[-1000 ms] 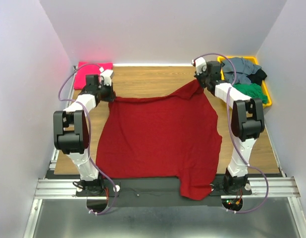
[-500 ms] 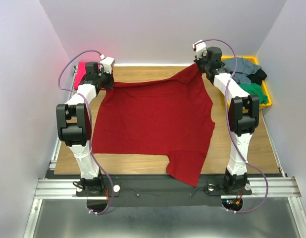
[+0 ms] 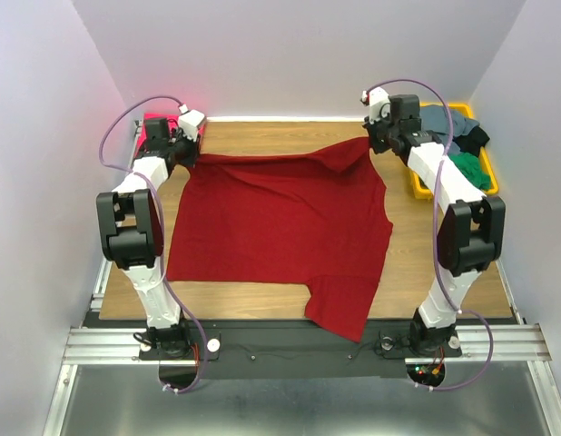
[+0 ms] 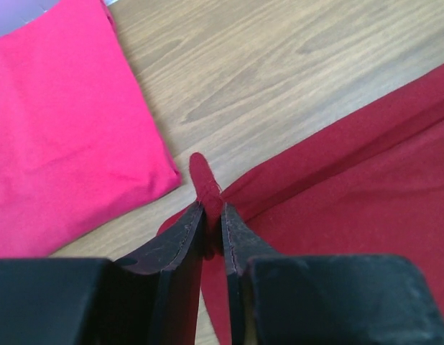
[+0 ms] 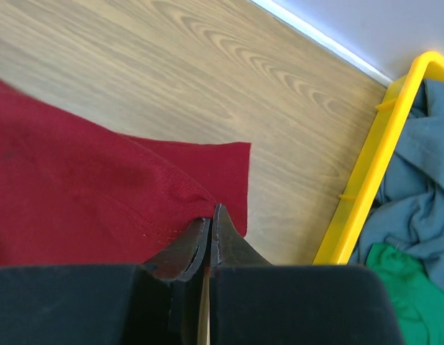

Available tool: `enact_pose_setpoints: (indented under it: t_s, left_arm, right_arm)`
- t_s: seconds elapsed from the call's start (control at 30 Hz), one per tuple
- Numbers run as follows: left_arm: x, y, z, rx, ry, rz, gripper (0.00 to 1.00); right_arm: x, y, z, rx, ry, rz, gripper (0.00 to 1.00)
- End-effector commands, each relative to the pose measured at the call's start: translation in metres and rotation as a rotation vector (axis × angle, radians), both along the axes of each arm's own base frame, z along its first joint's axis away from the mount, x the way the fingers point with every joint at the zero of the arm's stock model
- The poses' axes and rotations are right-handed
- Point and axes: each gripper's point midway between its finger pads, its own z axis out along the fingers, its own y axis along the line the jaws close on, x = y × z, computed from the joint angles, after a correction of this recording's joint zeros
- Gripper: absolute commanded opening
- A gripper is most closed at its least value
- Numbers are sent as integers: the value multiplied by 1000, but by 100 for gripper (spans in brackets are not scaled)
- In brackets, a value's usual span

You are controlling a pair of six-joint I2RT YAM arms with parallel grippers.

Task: Fold and stack the t-shirts
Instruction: Flatten the tshirt out

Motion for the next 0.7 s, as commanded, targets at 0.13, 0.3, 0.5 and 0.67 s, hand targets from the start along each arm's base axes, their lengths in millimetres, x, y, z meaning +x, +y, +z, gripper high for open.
enact_pose_setpoints:
  t_s: [0.13,0.3,0.5,0.67]
  left_arm:
    - [-20,-4,40,30,-155,-176,26]
    - [-56,3,28,68,-133,-237,21]
    - [-103,30,-11,176,-3,-266,34]
    - [-111,51,3,131,19,-222,56]
  right_arm:
    - [-75,24,22,87,95,117,1]
    - [-137,39,-27,100,299,255,1]
    - [-187,29,-65,18,425,331,28]
    - [-186,26,-46,-28,400,366,72]
